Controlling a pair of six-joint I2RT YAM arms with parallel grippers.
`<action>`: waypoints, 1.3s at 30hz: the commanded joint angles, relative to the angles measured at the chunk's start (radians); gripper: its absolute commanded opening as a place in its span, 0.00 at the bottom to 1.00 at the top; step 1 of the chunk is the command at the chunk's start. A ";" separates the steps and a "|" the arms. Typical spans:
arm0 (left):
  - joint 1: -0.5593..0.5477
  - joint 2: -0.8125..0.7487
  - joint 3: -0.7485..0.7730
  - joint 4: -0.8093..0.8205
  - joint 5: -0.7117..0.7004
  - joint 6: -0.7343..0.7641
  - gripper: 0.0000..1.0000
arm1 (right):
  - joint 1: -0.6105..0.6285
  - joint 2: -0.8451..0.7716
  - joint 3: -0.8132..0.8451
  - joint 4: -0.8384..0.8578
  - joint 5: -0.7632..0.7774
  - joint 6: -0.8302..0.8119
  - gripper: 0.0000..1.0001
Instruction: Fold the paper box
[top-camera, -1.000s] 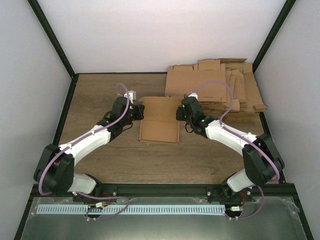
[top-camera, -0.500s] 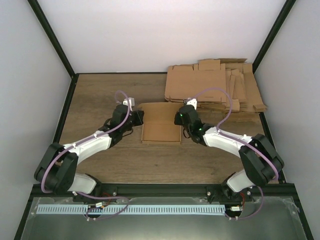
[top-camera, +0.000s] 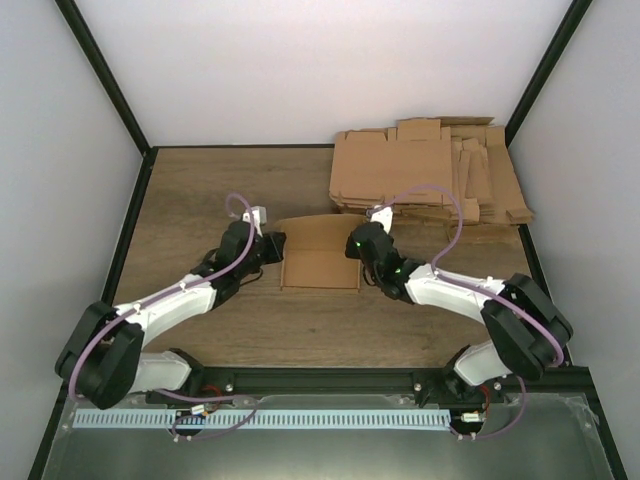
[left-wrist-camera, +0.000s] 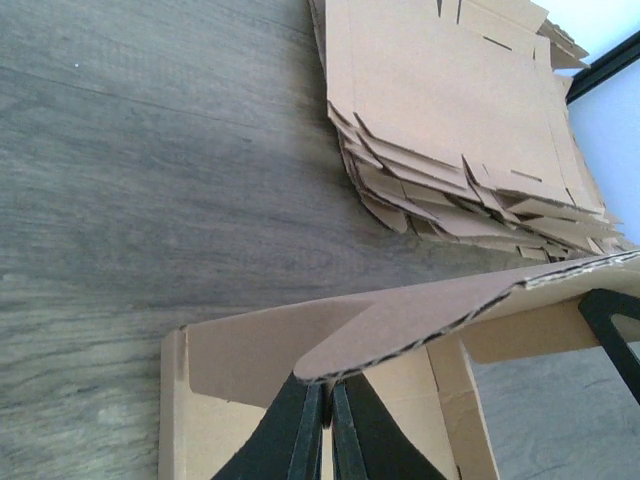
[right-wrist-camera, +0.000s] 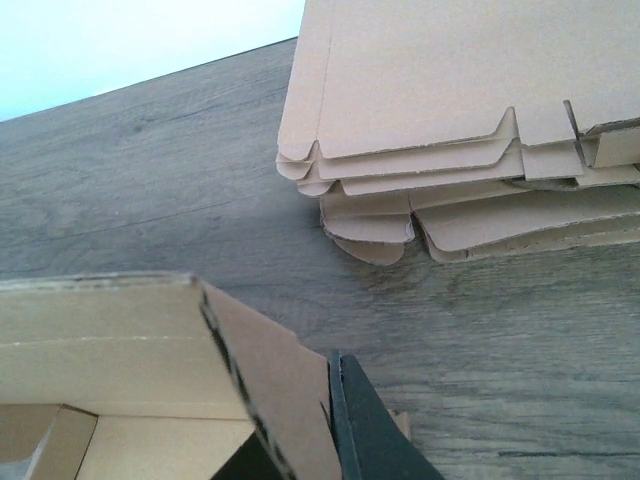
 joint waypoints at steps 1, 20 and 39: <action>-0.040 -0.024 -0.049 -0.093 0.087 -0.021 0.06 | 0.061 -0.010 -0.043 -0.069 -0.116 0.065 0.02; -0.055 -0.044 -0.078 -0.105 0.111 -0.046 0.07 | 0.108 0.002 -0.063 -0.115 -0.104 0.091 0.02; -0.055 -0.016 0.003 -0.196 0.104 0.006 0.06 | 0.108 0.043 0.003 -0.154 -0.114 0.078 0.01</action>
